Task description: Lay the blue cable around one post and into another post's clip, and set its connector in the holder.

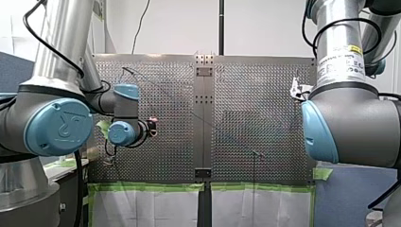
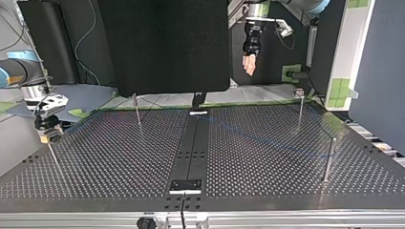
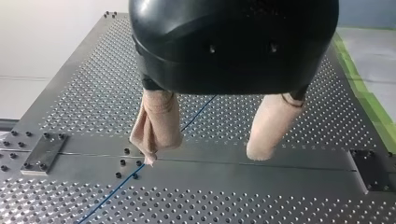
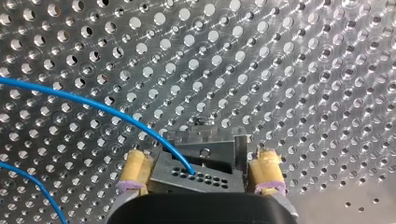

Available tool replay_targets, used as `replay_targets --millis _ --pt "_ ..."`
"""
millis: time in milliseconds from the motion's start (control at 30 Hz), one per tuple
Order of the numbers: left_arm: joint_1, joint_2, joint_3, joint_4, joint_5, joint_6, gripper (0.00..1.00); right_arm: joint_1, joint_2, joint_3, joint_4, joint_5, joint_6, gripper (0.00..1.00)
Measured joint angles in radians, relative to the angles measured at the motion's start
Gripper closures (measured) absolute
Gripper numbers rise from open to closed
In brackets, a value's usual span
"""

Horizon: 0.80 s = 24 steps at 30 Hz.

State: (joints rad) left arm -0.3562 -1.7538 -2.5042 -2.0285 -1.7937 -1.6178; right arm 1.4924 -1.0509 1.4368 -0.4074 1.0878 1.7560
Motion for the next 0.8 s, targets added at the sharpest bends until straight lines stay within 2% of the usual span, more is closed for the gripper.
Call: replay_targets --millis 800 --pt "0.008 0.0 0.0 0.006 -0.012 -0.005 0.0 0.0 0.0 0.0 0.0 0.0 0.0 0.0"
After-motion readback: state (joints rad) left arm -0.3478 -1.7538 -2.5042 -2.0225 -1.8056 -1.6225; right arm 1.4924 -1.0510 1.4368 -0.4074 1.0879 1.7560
